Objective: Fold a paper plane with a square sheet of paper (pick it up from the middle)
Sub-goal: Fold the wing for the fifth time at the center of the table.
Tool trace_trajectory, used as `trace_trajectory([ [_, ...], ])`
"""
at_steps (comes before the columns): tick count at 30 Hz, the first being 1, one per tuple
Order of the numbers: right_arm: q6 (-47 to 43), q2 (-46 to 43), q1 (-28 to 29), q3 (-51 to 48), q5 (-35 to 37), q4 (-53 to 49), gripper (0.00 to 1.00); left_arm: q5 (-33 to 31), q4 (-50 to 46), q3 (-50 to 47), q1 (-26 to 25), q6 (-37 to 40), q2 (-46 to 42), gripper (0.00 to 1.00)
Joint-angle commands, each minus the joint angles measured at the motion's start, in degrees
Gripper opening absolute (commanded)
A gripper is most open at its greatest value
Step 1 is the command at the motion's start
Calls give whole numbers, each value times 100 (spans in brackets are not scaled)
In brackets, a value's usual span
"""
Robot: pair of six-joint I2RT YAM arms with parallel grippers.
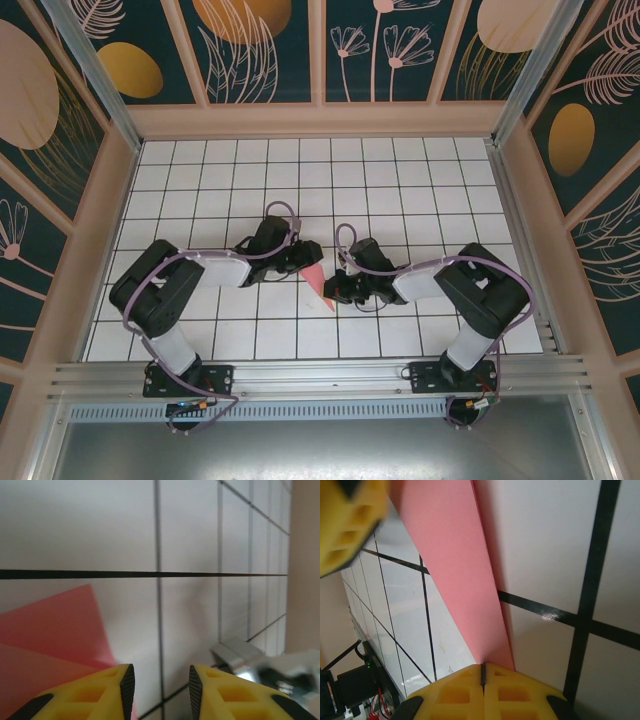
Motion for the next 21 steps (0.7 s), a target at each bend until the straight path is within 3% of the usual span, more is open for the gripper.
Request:
trace_trajectory([
  [1, -67, 30, 116, 3, 416, -911, 0, -161, 35, -106, 27, -110, 247, 35],
  [9, -245, -538, 116, 484, 114, -751, 0, -536, -162, -404, 28, 16, 419, 35],
  [21, -150, 718, 145, 859, -60, -605, 0, -533, -146, -482, 28, 41, 440, 35],
])
